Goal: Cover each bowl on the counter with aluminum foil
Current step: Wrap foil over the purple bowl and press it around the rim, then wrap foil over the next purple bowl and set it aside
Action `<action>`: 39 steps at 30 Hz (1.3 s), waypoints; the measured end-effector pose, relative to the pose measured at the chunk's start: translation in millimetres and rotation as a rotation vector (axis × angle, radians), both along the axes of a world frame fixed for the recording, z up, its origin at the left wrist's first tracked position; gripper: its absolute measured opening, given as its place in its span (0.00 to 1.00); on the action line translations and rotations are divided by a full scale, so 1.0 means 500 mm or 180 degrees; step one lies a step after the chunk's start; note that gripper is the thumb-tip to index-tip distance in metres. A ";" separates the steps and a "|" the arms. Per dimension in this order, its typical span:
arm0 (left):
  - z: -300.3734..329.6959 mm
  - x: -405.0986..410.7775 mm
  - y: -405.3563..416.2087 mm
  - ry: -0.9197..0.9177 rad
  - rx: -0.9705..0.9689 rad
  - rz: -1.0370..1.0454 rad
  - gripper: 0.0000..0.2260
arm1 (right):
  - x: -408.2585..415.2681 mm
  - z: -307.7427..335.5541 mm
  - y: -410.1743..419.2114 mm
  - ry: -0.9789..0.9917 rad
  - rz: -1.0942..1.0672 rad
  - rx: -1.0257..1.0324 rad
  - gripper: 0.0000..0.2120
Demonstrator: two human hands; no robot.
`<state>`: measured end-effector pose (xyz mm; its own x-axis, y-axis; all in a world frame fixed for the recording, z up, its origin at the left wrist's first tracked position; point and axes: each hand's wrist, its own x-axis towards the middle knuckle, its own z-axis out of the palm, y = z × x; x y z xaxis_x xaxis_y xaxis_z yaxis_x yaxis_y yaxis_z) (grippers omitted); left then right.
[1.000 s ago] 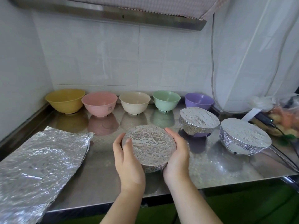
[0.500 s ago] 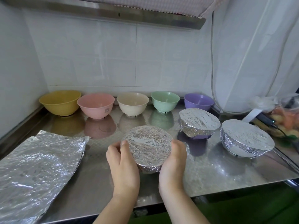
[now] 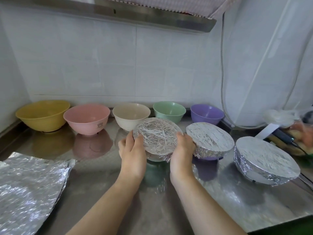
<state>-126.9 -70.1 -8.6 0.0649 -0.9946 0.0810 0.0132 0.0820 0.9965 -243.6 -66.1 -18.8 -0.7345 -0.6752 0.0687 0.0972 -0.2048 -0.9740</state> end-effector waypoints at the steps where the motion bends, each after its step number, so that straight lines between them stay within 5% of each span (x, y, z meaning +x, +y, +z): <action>1: -0.003 -0.008 -0.013 -0.0002 -0.0010 -0.0005 0.15 | 0.002 -0.004 -0.013 0.0021 0.0006 -0.0041 0.29; 15: -0.077 -0.023 -0.080 -0.0234 -0.0658 -0.0131 0.18 | -0.012 -0.068 -0.067 0.0420 0.0252 -0.0045 0.26; 24: -0.056 -0.014 -0.051 -0.0221 -0.0457 -0.0234 0.14 | -0.005 -0.038 -0.026 0.0729 0.0326 -0.0043 0.18; 29: 0.014 0.009 -0.019 -0.0724 -0.0317 0.0025 0.30 | -0.018 0.029 0.033 0.1038 0.0303 0.0538 0.19; 39: 0.136 -0.046 0.046 -0.0719 -0.0668 -0.0362 0.17 | -0.074 0.172 0.106 0.1166 0.0174 0.0742 0.01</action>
<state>-149.8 -47.3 59.3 -0.0887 -0.9545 0.2847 -0.1854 0.2967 0.9368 -280.7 -13.2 67.4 -0.6527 -0.7407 0.1592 -0.2586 0.0203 -0.9658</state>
